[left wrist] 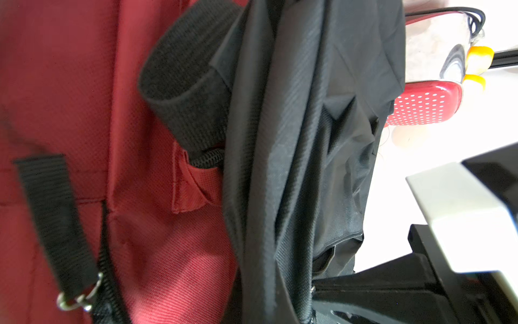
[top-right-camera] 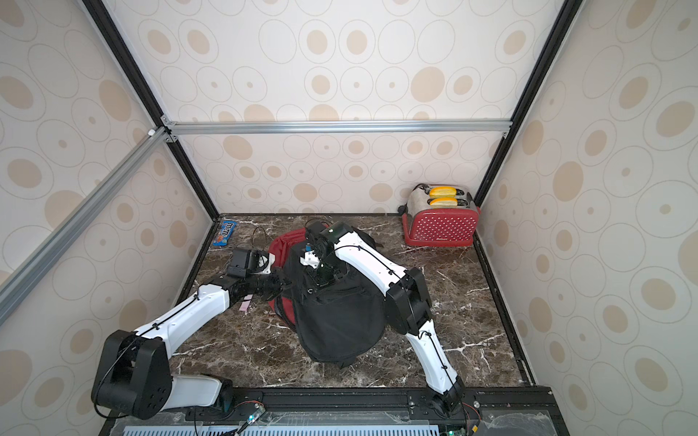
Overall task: Zip up the backpack
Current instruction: Zip the zipper on the backpack.
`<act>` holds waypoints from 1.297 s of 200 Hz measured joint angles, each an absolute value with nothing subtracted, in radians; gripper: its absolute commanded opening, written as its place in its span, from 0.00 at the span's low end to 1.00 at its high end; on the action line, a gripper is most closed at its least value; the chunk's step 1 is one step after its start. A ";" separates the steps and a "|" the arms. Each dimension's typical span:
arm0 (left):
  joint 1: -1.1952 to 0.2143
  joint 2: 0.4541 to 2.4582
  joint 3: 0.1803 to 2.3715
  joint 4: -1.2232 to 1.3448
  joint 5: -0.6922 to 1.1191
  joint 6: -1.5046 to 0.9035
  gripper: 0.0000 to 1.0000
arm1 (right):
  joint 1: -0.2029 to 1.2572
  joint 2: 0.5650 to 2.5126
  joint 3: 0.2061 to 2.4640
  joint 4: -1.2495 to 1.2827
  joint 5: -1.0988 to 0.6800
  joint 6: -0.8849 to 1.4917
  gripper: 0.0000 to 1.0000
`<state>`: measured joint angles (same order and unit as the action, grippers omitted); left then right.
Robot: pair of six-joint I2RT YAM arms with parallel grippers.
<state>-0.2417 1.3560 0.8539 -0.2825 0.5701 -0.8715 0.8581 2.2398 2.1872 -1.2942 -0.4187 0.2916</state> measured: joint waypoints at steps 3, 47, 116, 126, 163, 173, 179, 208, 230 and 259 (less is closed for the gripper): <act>-0.242 1.356 0.854 -0.282 0.571 -0.872 0.00 | 0.858 2.241 2.189 -1.297 -0.416 0.292 0.00; -0.242 1.356 0.854 -0.276 0.582 -0.876 0.00 | 0.858 2.257 2.214 -1.316 -0.402 0.306 0.00; -0.242 1.355 0.842 -0.166 0.672 -0.932 0.19 | 0.842 2.259 2.251 -1.305 -0.453 0.326 0.00; -0.242 1.355 0.836 -0.147 0.687 -0.940 0.31 | 0.842 2.261 2.257 -1.306 -0.457 0.326 0.00; -0.241 1.352 0.823 -0.102 0.721 -0.959 0.52 | 0.841 2.284 2.260 -1.305 -0.474 0.329 0.00; -0.241 1.352 0.819 -0.098 0.725 -0.958 0.52 | 0.841 2.290 2.260 -1.304 -0.477 0.330 0.00; -0.241 1.352 0.816 -0.096 0.728 -0.958 0.52 | 0.841 2.293 2.260 -1.304 -0.479 0.332 0.00; -0.242 1.352 0.805 -0.091 0.733 -0.957 0.50 | 0.840 2.296 2.260 -1.304 -0.491 0.334 0.00; -0.250 1.352 0.803 -0.091 0.734 -0.949 0.49 | 0.837 2.300 2.262 -1.304 -0.500 0.337 0.00; -0.271 1.354 0.802 -0.095 0.727 -0.934 0.44 | 0.833 2.321 2.296 -1.314 -0.504 0.340 0.00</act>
<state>-0.2710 1.3540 0.8024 -0.0948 0.7265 -0.9337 0.8333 2.3207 2.2959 -1.3144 -0.5041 0.3401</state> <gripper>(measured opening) 0.469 0.042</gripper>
